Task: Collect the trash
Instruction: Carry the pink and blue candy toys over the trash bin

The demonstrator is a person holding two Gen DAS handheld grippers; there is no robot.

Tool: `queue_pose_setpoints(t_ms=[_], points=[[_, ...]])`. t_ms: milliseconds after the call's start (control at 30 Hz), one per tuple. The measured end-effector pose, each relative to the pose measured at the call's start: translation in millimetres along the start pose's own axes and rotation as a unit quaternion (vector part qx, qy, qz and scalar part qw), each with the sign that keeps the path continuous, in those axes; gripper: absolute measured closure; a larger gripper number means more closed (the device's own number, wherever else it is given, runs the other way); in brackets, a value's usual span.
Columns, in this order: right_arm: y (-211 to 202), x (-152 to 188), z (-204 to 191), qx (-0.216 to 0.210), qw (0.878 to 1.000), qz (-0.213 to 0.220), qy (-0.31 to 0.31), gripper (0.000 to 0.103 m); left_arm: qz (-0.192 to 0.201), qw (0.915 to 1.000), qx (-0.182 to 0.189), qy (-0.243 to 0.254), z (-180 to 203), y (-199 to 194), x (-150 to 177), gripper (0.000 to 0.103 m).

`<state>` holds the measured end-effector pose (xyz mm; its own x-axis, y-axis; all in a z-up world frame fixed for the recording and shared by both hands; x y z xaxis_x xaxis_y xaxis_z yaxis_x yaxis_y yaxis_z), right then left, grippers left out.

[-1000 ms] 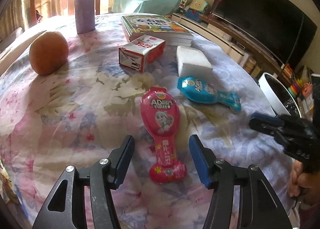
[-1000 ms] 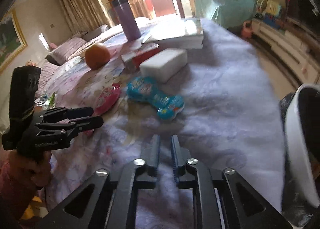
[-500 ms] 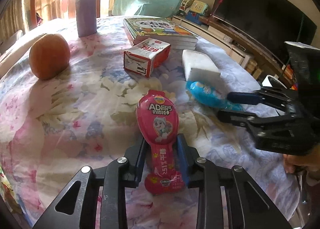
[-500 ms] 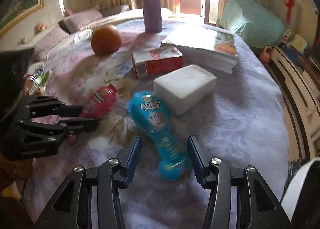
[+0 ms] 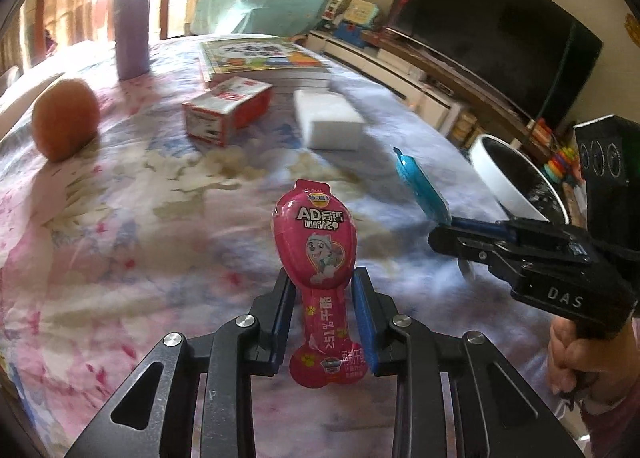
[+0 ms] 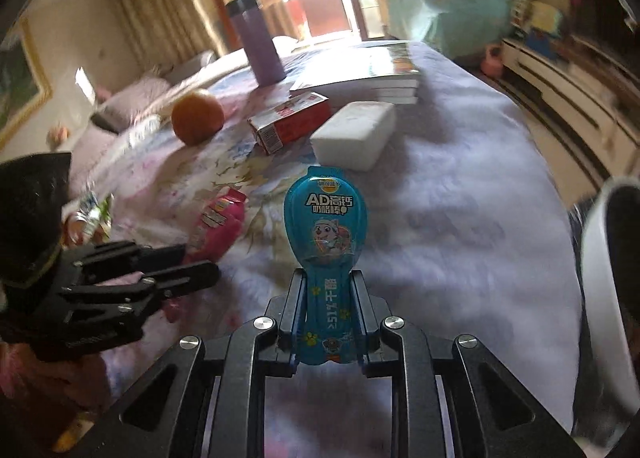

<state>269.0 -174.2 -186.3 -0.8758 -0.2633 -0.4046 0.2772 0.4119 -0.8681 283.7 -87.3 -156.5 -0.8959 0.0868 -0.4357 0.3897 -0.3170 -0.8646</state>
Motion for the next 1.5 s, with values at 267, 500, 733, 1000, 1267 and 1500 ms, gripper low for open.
queue_pose_setpoints(t_ms=[267, 500, 733, 1000, 1267, 1500], points=[[-37.8, 22.9, 24.7, 0.001, 0.998, 0.031, 0.057, 0.083, 0.003, 0.9992, 0.019, 0.035, 43.9, -6.3, 0.2, 0.075], [-63.8, 40.4, 50.9, 0.015, 0.995, 0.048, 0.085, 0.083, 0.003, 0.9973, 0.031, 0.067, 81.2, -6.5, -4.4, 0.075], [-87.9, 51.5, 79.1, 0.03, 0.991, 0.068, 0.111, 0.083, 0.001, 0.9949, 0.038, 0.093, 114.4, -3.2, -12.5, 0.075], [-113.0, 60.8, 111.7, 0.045, 0.985, 0.085, 0.14, 0.083, 0.0, 0.9921, 0.045, 0.117, 145.1, 3.2, -25.6, 0.076], [-130.3, 66.2, 137.6, 0.058, 0.981, 0.097, 0.16, 0.083, -0.003, 0.9891, 0.051, 0.138, 171.1, 12.6, -37.7, 0.076], [-139.2, 67.9, 154.2, 0.066, 0.978, 0.103, 0.172, 0.083, -0.006, 0.9872, 0.054, 0.15, 186.7, 20.5, -49.0, 0.076]])
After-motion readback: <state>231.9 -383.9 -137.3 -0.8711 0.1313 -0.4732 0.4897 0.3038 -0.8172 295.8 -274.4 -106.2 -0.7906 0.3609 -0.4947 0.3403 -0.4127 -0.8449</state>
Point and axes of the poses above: each gripper's, at about its wrist camera, not at the fingertips, and y roughly the way its jaws point, z to its right, x to its underside, the point moved 10 cm from there along y, roughly the way its jaws point, and after that the axes turned 13 degrees about -z, right-handed, at the moved point
